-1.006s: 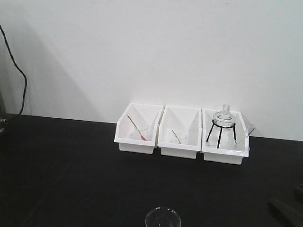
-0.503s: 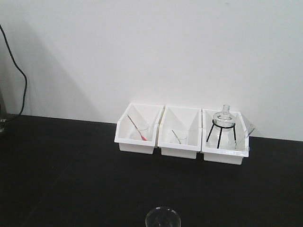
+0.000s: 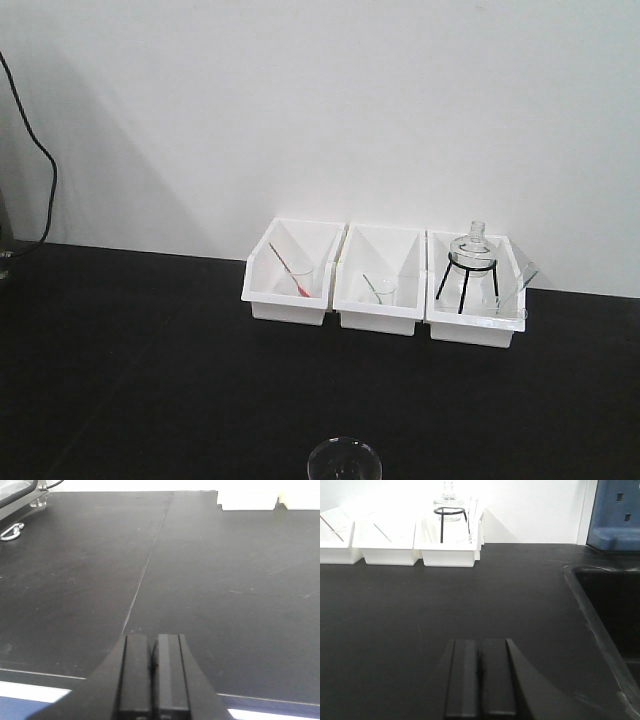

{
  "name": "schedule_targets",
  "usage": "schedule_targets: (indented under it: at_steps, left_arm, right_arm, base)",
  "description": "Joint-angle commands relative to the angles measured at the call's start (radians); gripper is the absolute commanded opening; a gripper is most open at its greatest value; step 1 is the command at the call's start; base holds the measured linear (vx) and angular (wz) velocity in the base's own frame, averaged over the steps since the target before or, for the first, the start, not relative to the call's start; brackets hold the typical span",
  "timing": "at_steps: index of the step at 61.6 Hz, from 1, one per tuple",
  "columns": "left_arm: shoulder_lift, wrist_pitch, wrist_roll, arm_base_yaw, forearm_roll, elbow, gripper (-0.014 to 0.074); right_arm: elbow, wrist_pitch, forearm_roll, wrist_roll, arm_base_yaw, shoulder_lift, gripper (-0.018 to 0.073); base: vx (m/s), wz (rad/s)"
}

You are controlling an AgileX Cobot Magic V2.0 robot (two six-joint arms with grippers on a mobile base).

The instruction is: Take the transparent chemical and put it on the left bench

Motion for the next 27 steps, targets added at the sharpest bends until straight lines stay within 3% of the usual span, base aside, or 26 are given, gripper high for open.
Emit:
schedule_targets:
  at_steps: [1,27]
  left_arm:
    - [-0.019,-0.078,-0.008,-0.002,-0.001,0.016,-0.0003]
    - [-0.019,-0.078,-0.008,-0.002,-0.001,0.016,-0.0003]
  right_arm:
    - [0.006,-0.086,-0.008,-0.012,-0.005,-0.014,-0.0008]
    - [0.006,-0.086,-0.008,-0.012,-0.005,-0.014,-0.0008]
  base:
    - [0.00,0.00]
    - [0.00,0.00]
